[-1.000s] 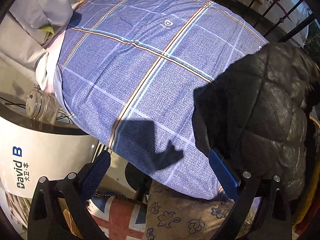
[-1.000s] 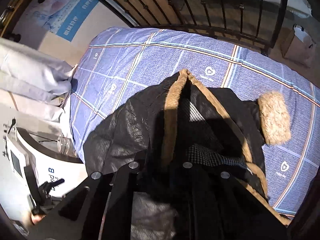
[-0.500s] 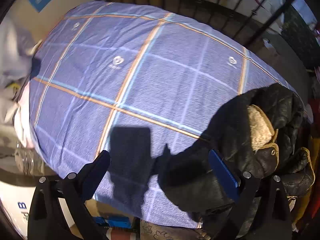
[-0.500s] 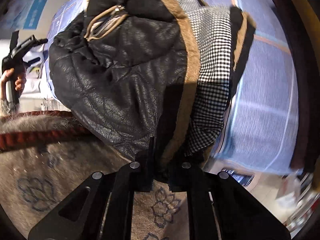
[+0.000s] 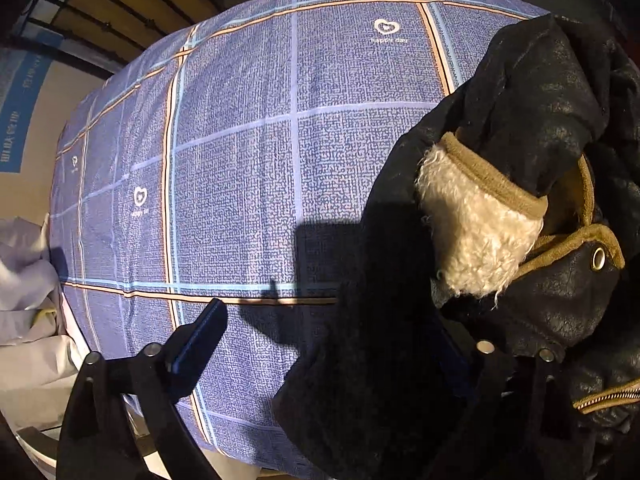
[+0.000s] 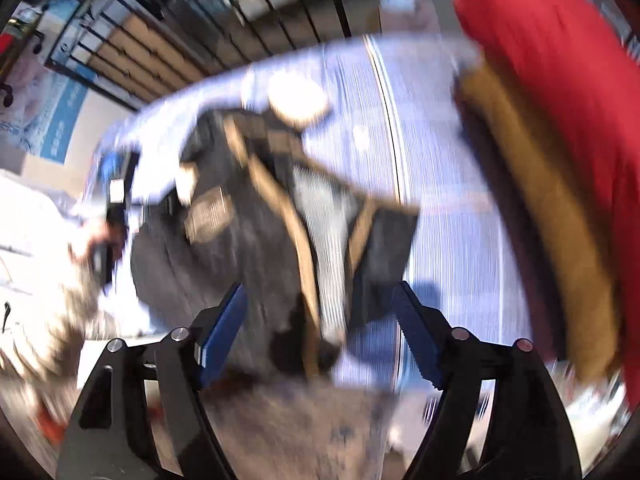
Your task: Fold large clothes
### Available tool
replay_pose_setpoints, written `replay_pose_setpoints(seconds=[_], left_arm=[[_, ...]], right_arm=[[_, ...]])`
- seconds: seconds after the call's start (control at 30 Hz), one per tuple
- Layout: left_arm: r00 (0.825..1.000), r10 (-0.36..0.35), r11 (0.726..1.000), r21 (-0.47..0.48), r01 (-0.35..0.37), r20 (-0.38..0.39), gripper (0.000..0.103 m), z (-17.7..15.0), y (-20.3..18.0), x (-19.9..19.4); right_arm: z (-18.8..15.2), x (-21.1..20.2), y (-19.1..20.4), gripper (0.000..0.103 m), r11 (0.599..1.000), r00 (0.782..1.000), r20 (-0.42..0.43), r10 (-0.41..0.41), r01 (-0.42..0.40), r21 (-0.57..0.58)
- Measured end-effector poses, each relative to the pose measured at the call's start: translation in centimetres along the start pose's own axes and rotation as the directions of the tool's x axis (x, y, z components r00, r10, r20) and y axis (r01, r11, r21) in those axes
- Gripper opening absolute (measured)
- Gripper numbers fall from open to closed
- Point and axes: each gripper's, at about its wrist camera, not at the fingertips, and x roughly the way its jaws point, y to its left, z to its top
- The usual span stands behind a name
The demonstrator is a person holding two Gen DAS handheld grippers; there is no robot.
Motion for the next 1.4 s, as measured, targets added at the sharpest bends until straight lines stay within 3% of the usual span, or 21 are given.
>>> replay_pose_setpoints(seconds=[0.1,0.17,0.2,0.27,0.33,0.37,0.43,0.47,0.5,0.53,0.6,0.67,0.77,0.87,0.97,1.0,1.07,1.17,1.3,1.37,1.4], left_arm=[[1.000,-0.028,1.000,0.014,0.028,0.013,0.068,-1.1,-0.2,-0.6],[0.999,-0.046,0.999,0.010,0.046,0.022,0.059,-1.5,-0.3,-0.8],[0.998,-0.057,0.998,-0.003,0.057,0.018,0.056,-1.6,-0.4,-0.7],[0.995,-0.096,0.995,-0.033,0.096,0.011,0.038,-2.0,-0.3,-0.6],[0.990,-0.141,0.988,-0.058,0.142,0.022,0.025,-2.5,-0.5,-0.9],[0.988,-0.151,0.986,-0.069,0.153,0.024,0.021,-2.6,-0.3,-0.8],[0.985,-0.170,0.980,-0.097,0.173,0.037,0.018,-3.3,-0.2,-1.1],[0.983,-0.180,0.976,-0.115,0.184,0.047,0.017,-3.7,0.0,-1.2],[0.981,-0.188,0.972,-0.130,0.194,0.055,0.016,-4.2,0.2,-1.4],[0.978,-0.200,0.967,-0.146,0.208,0.063,0.016,-4.7,0.5,-1.7],[0.972,-0.220,0.956,-0.177,0.232,0.086,0.015,-6.0,1.0,-2.6],[0.962,-0.241,0.942,-0.208,0.264,0.128,0.014,-7.6,2.1,-4.1],[0.943,-0.268,0.898,-0.303,0.318,0.196,0.013,-9.7,5.5,-7.0],[0.920,-0.266,0.861,-0.359,0.361,0.286,0.013,-11.2,9.0,-10.8],[0.912,-0.197,0.874,-0.358,0.330,0.360,0.013,-11.2,10.7,-15.0],[0.900,-0.175,0.873,-0.361,0.329,0.399,0.013,-11.2,11.4,-16.7],[0.859,-0.132,0.859,-0.375,0.348,0.495,0.012,-11.3,13.2,-20.7],[0.774,-0.015,0.849,-0.401,0.344,0.633,0.012,-12.3,15.9,-27.1],[0.657,0.158,0.852,-0.438,0.286,0.737,0.012,-13.9,19.2,-32.6],[0.638,0.231,0.836,-0.485,0.256,0.735,0.012,-14.3,20.9,-32.6],[0.649,0.237,0.827,-0.501,0.256,0.723,0.013,-14.2,22.0,-31.4]], right_arm=[[7.5,2.0,3.5,0.075,0.995,0.996,0.054,0.071,-0.067,-0.073],[11.6,4.8,6.6,0.075,0.986,0.997,0.037,0.066,-0.059,-0.155],[12.9,6.3,8.4,0.075,0.981,0.998,0.020,0.051,-0.046,-0.186],[15.8,10.0,11.4,0.075,0.965,0.999,-0.050,0.002,-0.015,-0.261],[18.2,15.3,14.0,0.075,0.940,0.988,-0.109,-0.112,0.070,-0.334],[18.4,17.5,14.8,0.075,0.927,0.977,-0.143,-0.158,0.097,-0.362],[18.3,23.5,14.8,0.075,0.901,0.929,-0.241,-0.282,0.170,-0.399],[17.5,24.7,13.6,0.074,0.905,0.914,-0.274,-0.301,0.182,-0.385],[16.4,25.9,12.3,0.059,0.919,0.908,-0.307,-0.286,0.169,-0.355],[15.0,26.2,11.3,0.050,0.933,0.918,-0.310,-0.248,0.139,-0.333],[12.9,24.4,10.9,0.025,0.921,0.951,-0.225,-0.211,0.116,-0.371],[11.3,21.5,10.2,0.018,0.920,0.971,-0.174,-0.163,0.086,-0.382],[11.1,15.0,7.7,0.014,0.972,0.987,-0.156,0.024,-0.060,-0.228],[11.1,8.8,5.4,0.013,0.974,0.979,-0.085,0.185,-0.194,-0.119],[11.7,2.9,3.2,0.013,0.941,0.941,0.017,0.339,-0.339,-0.021],[11.8,1.6,3.1,0.013,0.928,0.927,0.044,0.373,-0.373,-0.007],[12.5,-2.2,3.2,0.013,0.892,0.884,0.123,0.451,-0.452,-0.019],[13.5,-7.6,4.4,0.013,0.861,0.827,0.238,0.508,-0.495,-0.116],[14.1,-13.2,4.1,0.013,0.794,0.706,0.366,0.607,-0.563,-0.229],[13.9,-14.1,3.0,0.013,0.798,0.692,0.405,0.598,-0.561,-0.220],[13.9,-13.3,2.6,0.013,0.791,0.693,0.391,0.606,-0.578,-0.202]])
